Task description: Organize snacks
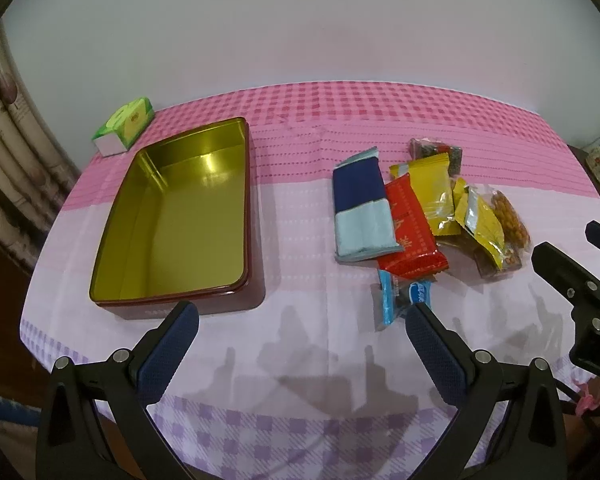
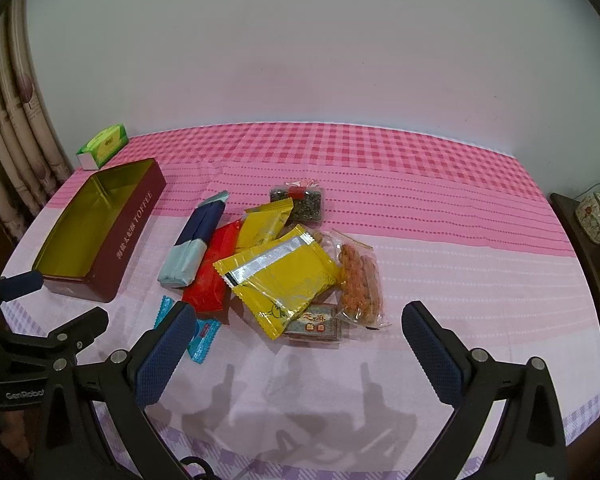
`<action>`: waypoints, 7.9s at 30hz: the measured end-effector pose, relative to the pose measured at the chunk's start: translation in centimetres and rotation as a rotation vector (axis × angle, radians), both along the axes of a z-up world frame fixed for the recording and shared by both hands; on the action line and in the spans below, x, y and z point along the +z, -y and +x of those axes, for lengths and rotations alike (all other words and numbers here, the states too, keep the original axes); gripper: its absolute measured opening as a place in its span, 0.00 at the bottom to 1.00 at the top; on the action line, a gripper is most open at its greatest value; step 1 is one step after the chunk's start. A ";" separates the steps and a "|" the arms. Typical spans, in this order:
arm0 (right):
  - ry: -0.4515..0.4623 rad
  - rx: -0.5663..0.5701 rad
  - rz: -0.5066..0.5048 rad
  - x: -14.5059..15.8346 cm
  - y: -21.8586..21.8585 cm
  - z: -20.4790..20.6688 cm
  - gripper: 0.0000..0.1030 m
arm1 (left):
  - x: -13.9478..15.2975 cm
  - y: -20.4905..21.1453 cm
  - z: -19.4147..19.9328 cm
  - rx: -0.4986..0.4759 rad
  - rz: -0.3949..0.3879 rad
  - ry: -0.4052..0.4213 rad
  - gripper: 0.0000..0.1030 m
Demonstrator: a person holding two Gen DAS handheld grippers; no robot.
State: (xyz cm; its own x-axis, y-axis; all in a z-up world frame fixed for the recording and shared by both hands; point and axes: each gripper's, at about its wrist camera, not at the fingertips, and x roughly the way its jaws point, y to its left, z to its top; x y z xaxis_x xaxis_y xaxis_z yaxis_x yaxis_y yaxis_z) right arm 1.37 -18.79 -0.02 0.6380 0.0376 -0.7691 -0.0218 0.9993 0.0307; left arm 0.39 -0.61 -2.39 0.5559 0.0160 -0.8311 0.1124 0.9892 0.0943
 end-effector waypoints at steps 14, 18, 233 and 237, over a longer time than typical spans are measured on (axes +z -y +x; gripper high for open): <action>0.005 -0.005 0.007 0.2 0.2 -0.2 0.99 | -0.1 -0.1 0.0 0.009 0.002 -0.007 1.00; 0.006 -0.005 0.006 0.2 0.2 -0.2 0.99 | -0.1 -0.1 -0.1 0.011 0.003 -0.006 1.00; -0.099 -0.127 -0.018 1.2 -1.6 6.1 0.36 | -4.0 -17.2 8.8 0.149 -0.093 -0.099 0.62; -0.093 -0.045 -0.011 1.7 -5.2 6.6 0.36 | -2.2 -17.1 8.1 0.148 -0.080 -0.042 0.62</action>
